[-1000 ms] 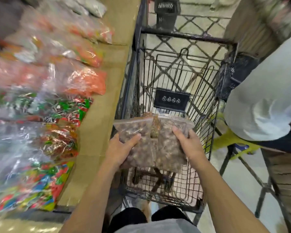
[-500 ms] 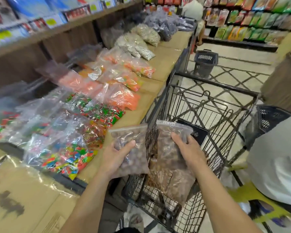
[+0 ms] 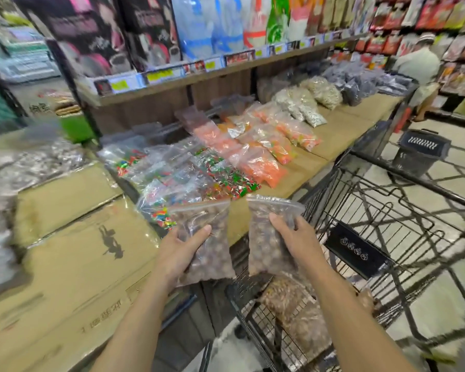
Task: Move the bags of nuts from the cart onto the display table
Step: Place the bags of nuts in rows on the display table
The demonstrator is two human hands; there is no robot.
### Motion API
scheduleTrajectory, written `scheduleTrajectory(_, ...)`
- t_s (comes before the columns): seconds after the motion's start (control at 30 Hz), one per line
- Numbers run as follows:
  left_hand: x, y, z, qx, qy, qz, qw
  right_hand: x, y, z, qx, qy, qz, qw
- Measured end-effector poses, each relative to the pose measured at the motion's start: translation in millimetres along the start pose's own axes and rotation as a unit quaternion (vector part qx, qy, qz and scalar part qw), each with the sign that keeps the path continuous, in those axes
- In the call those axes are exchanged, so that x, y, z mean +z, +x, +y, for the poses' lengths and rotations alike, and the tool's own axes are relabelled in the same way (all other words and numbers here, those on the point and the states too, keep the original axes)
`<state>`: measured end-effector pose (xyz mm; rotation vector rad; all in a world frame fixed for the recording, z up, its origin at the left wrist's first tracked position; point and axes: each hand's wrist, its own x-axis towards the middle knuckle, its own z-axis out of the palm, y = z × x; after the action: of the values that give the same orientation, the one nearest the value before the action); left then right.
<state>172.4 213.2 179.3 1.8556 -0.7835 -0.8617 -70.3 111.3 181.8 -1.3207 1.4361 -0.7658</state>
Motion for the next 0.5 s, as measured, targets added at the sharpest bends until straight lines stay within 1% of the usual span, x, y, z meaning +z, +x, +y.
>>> scheduleTrajectory(0.1, -28, -10, -13, -0.007, -0.045, 0.029, 0.999, 26, -1, -9, -0.023, 0.017, -0.044, 0.999)
scheduleTrajectory(0.2, -61, -22, -22, 0.003, -0.06, 0.062, 0.996, 53, -15, -28, -0.053, 0.008, -0.072, 0.996)
scheduleTrajectory(0.33, -106, -38, -41, 0.013, -0.088, 0.081, 0.993, 93, -33, -45, -0.072, -0.001, -0.124, 0.99)
scheduleTrajectory(0.5, -174, -62, -65, -0.008, -0.112, 0.126, 0.986, 151, -72, -68, -0.097, 0.018, -0.191, 0.977)
